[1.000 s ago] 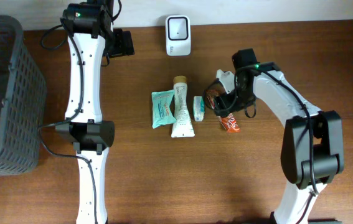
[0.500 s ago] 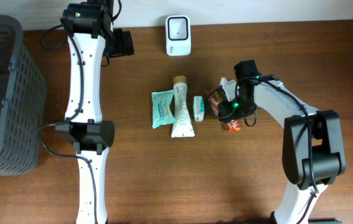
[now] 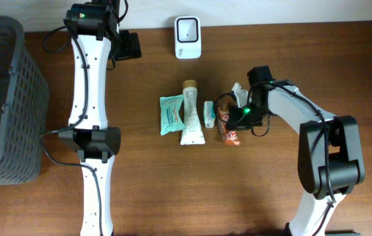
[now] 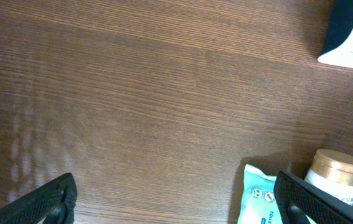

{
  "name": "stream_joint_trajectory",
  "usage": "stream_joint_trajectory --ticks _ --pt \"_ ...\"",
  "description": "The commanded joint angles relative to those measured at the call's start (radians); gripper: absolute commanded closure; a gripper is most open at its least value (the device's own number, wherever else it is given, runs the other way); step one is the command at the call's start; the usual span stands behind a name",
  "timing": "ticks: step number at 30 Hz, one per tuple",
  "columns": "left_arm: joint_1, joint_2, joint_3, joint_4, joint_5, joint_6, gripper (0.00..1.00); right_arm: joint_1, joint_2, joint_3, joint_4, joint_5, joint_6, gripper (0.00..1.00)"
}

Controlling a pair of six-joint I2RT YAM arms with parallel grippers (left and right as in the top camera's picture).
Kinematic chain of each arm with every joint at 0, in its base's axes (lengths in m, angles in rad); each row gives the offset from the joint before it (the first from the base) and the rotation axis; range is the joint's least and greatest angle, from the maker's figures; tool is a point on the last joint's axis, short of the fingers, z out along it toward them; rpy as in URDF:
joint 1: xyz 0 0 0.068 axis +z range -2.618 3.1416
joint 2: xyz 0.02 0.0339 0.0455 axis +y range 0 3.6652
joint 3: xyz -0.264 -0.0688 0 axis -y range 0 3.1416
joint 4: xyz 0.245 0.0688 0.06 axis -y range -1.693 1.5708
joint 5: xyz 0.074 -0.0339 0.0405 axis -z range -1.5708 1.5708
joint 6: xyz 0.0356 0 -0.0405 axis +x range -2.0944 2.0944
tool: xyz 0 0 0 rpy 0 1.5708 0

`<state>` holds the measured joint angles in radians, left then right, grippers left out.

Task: Scan the item barcode
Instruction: 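Lower the right gripper and grasp the red wafer bar, then lift the wafer bar and carry it to the scanner front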

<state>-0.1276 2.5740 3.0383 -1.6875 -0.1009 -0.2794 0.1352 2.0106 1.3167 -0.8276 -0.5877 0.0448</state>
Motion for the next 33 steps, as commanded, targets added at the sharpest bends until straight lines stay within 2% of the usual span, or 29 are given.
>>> stream_joint_trajectory --ticks 1,5,9,15,33 --pt "0.006 0.01 0.001 -0.001 0.008 0.009 0.01 -0.045 0.012 0.054 -0.06 -0.46 0.145 0.96" --pt "0.006 0.01 0.001 -0.001 0.008 0.008 0.01 -0.093 0.012 0.054 -0.158 -0.8 0.208 0.96" --pt "0.006 0.01 0.001 -0.001 0.008 0.009 0.01 -0.132 0.012 0.054 -0.306 -0.965 0.208 0.96" --pt "0.006 0.01 0.001 -0.001 0.007 0.009 0.01 -0.137 0.012 0.053 -0.369 -0.964 0.219 0.96" --pt "0.006 0.01 0.001 -0.001 0.007 0.009 0.01 -0.137 0.012 0.053 -0.362 -0.946 0.218 0.96"
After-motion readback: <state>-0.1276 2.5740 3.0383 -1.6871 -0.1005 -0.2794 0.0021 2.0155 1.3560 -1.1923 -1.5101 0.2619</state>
